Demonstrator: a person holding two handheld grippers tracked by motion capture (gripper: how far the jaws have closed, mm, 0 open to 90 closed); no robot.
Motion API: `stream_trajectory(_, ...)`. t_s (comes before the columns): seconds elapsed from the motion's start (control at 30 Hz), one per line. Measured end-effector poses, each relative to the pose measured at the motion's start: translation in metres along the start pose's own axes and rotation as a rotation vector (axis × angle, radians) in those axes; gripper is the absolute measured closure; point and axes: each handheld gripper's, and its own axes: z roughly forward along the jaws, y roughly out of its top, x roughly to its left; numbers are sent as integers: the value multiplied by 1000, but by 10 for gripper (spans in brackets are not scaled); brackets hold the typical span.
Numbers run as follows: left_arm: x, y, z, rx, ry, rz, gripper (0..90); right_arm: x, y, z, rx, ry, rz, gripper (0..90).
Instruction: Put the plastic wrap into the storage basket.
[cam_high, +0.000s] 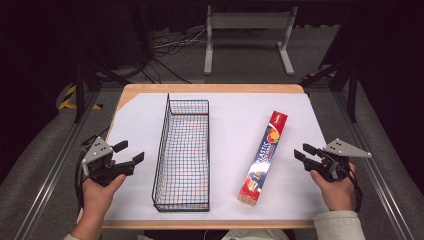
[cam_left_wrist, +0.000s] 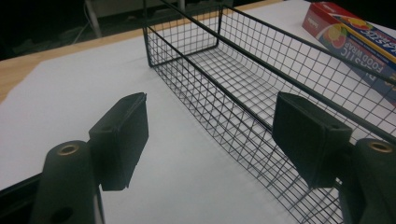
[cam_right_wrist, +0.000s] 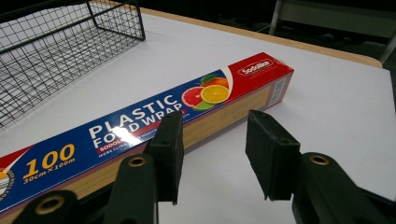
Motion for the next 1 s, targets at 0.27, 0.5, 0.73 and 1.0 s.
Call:
stream_trajectory(0.27,-1,3,-2,-6,4,-4,271,8,5,-1,0,-22,-26,633)
stream_trajectory(0.5,-6,6,0,5,-8,11,267,30,15,2,10,66,-45,656)
stream_trajectory(0.73,-7,7,0,7,-11,14,265,52,24,7,14,142,-80,653)
stream_trajectory(1.0,-8,6,2,24,-13,13,264,82,34,17,26,256,-128,696)
